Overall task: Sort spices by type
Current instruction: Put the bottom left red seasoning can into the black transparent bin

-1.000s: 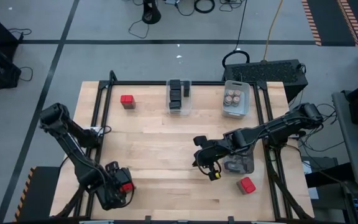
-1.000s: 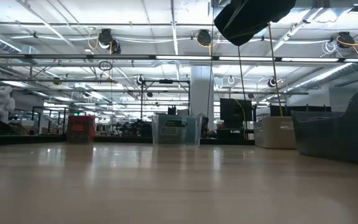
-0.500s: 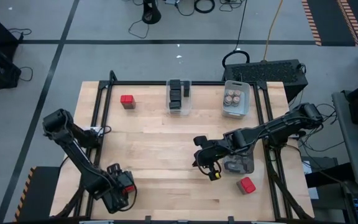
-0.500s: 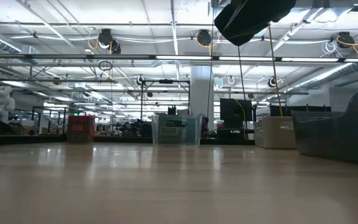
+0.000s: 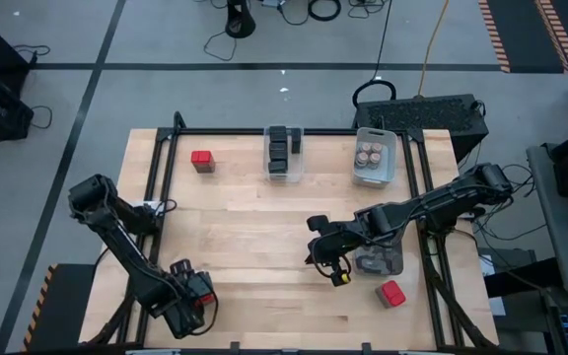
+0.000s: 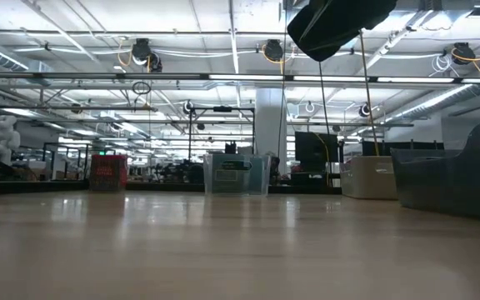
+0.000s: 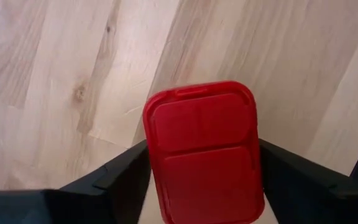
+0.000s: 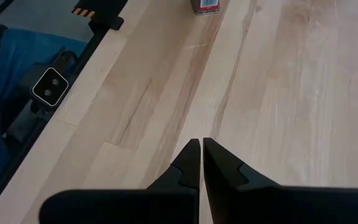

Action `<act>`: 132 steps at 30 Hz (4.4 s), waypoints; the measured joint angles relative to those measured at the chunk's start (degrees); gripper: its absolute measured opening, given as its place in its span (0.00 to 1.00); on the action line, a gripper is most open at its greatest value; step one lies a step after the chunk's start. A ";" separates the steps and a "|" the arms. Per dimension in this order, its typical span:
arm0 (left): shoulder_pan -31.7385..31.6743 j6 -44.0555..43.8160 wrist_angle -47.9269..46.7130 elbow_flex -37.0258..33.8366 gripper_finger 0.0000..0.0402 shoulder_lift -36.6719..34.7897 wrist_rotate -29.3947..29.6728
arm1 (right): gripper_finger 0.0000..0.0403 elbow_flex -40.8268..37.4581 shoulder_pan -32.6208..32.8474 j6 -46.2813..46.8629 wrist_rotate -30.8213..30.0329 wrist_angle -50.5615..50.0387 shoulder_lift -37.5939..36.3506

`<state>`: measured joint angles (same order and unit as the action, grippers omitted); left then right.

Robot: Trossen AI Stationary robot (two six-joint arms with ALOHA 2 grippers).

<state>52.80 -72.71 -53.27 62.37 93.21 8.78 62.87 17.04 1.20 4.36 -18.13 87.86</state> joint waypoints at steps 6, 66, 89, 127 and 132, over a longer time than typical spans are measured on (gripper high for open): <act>0.00 0.05 -0.27 0.00 0.56 -0.01 0.00 | 0.00 0.02 0.00 0.01 -0.01 0.31 -0.01; -29.97 49.12 19.84 7.19 0.56 -0.25 3.25 | 0.68 6.73 -3.10 10.64 -6.01 21.35 16.21; -30.01 49.19 20.01 7.17 0.63 -0.25 2.83 | 0.44 6.73 -3.14 9.93 -5.94 20.41 16.21; -29.94 49.01 15.71 7.23 0.57 -0.25 2.87 | 0.48 6.73 -3.63 8.46 -4.62 19.98 16.21; -29.81 49.02 15.06 7.01 0.57 -0.11 2.37 | 0.59 6.73 -3.58 8.21 -4.22 19.41 16.16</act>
<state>22.98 -23.68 -38.21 69.38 93.10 11.15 69.60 13.45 9.41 0.14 1.28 104.03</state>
